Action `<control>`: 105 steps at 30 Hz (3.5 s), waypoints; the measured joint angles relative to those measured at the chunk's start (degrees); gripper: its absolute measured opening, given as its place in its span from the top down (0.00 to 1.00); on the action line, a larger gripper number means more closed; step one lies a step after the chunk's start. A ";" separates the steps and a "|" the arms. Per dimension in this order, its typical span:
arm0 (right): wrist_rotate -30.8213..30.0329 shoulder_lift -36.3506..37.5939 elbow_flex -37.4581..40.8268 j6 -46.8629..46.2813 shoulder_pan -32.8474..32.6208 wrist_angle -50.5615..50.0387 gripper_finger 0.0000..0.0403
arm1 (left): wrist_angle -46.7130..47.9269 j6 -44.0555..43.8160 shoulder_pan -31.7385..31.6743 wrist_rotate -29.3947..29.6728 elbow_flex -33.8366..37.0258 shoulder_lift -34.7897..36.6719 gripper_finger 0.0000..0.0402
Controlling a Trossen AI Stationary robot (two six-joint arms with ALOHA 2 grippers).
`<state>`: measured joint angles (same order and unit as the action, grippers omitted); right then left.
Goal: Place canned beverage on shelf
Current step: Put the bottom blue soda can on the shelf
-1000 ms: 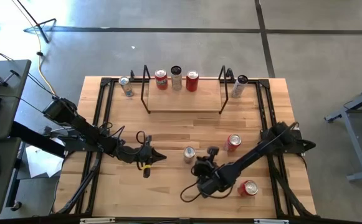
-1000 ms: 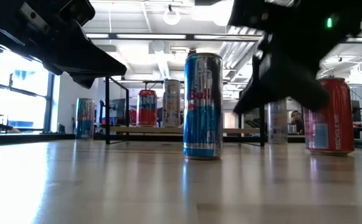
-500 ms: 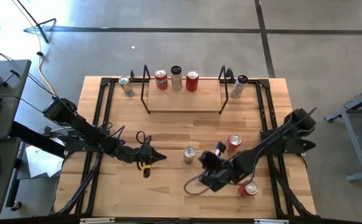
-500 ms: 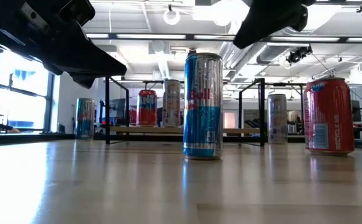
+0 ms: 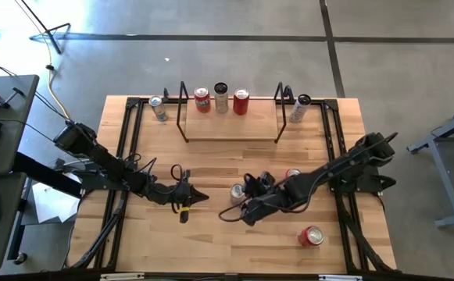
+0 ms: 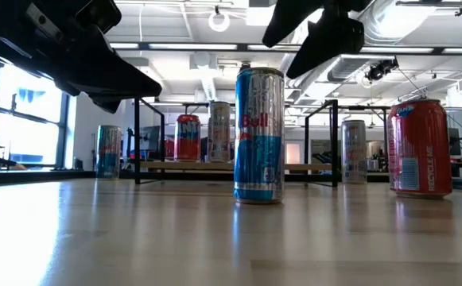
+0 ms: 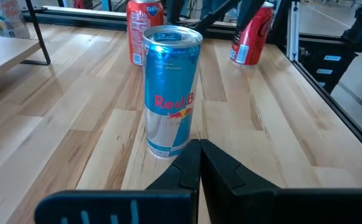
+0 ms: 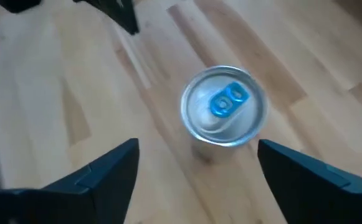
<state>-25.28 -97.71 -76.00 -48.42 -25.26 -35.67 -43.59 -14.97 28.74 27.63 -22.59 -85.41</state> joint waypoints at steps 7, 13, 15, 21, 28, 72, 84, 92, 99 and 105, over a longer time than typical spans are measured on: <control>-7.86 -1.15 -0.64 0.90 0.08 -1.04 0.20 | 0.11 -0.13 0.00 -0.01 0.00 0.00 1.00; -8.59 -4.75 -0.62 2.40 0.22 1.65 0.20 | 0.27 -0.12 0.00 -0.02 0.02 0.01 1.00; -8.90 -5.49 -0.62 2.40 0.20 3.31 0.20 | 0.37 -0.39 0.01 0.00 0.02 0.02 1.00; -12.40 -6.68 -0.60 2.39 0.24 4.29 0.20 | 0.39 -0.52 0.02 -0.02 0.02 0.02 1.00; -13.25 -6.94 -0.60 1.96 0.27 6.43 0.25 | 0.37 -1.00 0.04 -0.02 0.02 0.02 1.00; 22.94 20.22 -0.54 71.03 42.14 -3.00 0.45 | -5.45 7.60 -7.22 -11.97 0.04 0.02 1.00; 51.90 16.73 -0.54 86.90 67.70 1.35 0.45 | -8.22 9.75 -14.34 -19.94 0.04 0.02 1.00; 57.36 12.89 -0.54 91.73 75.63 3.89 0.45 | -10.43 9.71 -17.89 -19.90 0.04 0.02 1.00; 57.94 10.90 -0.54 93.26 76.76 8.06 0.45 | -10.31 9.67 -24.19 -19.88 0.26 -0.22 1.00; 58.79 7.59 -7.60 91.01 76.51 3.20 0.45 | -11.38 9.75 -29.71 -25.15 0.28 -0.26 1.00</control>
<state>33.51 -90.13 -83.59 42.59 51.25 -32.47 -54.97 -5.22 -0.97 2.48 -22.31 -85.67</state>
